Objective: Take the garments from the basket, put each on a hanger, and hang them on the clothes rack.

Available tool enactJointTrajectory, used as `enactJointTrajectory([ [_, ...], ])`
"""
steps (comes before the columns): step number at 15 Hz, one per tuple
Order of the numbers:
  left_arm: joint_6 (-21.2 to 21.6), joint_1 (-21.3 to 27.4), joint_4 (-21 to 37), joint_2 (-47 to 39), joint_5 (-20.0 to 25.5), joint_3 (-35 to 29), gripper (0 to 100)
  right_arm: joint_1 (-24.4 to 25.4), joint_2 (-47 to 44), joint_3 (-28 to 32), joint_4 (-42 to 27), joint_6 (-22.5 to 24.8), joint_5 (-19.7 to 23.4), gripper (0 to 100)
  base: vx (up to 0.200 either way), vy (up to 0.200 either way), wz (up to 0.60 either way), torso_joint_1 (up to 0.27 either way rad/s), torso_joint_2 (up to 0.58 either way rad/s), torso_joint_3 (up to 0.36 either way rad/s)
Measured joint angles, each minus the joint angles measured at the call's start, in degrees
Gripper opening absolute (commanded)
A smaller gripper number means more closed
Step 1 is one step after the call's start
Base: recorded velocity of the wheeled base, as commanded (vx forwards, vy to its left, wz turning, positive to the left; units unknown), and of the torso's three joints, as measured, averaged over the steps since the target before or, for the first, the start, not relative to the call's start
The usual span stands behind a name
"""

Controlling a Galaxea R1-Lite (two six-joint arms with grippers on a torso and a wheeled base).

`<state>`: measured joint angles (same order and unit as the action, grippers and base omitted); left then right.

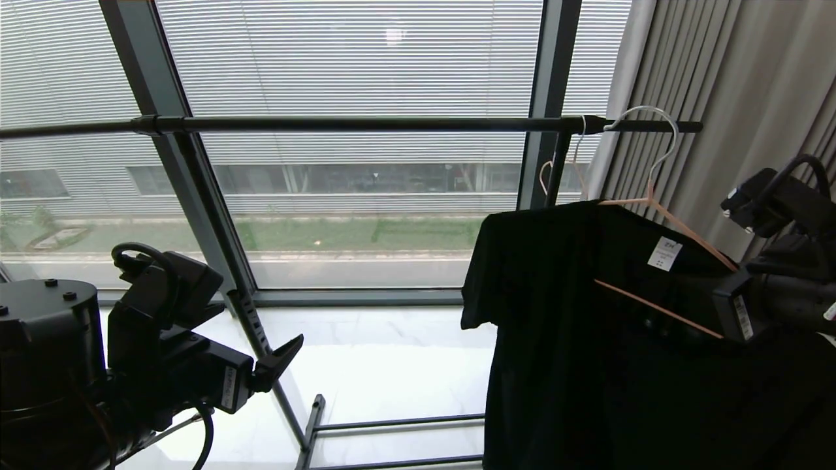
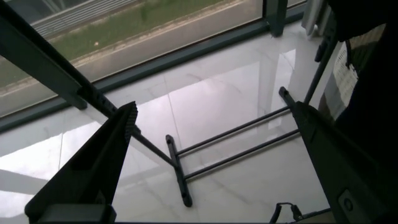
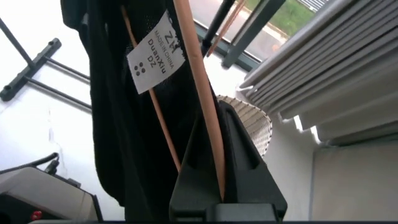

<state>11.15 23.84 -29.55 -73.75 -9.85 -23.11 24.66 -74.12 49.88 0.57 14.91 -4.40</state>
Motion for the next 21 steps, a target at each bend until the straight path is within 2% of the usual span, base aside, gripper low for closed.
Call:
enactJointTrajectory([
  [7,0.0,0.1,-0.1,0.0,0.0,0.0,100,3.4,-6.3,6.7,0.1,-2.0,-0.2,0,0.200,0.000,0.00,0.002,0.00,0.002],
  [11,0.0,0.1,0.0,0.0,0.0,0.2,100,7.4,-8.0,7.8,-1.5,-4.9,-1.3,0,0.000,0.000,0.00,0.000,0.00,0.000],
  [13,-0.1,0.0,0.0,0.0,0.0,0.1,100,9.7,-9.0,8.3,-1.4,-8.9,-1.7,0,0.000,0.000,0.00,0.000,0.00,0.000],
  [15,-0.2,0.0,0.0,0.0,0.0,0.0,100,12.3,-11.1,9.5,-1.5,-12.8,-3.9,0,0.000,0.000,0.00,0.000,0.00,0.000],
  [18,-0.2,-0.1,-0.1,0.0,0.0,-0.1,100,14.6,-16.2,14.2,-1.5,-17.6,-7.6,0,0.000,0.000,0.00,0.000,0.00,0.000],
  [21,-0.1,-0.2,0.0,0.0,-0.1,-0.5,100,13.5,-21.5,21.3,-2.9,-19.3,-9.9,0,0.000,0.000,0.00,0.000,0.00,0.000],
])
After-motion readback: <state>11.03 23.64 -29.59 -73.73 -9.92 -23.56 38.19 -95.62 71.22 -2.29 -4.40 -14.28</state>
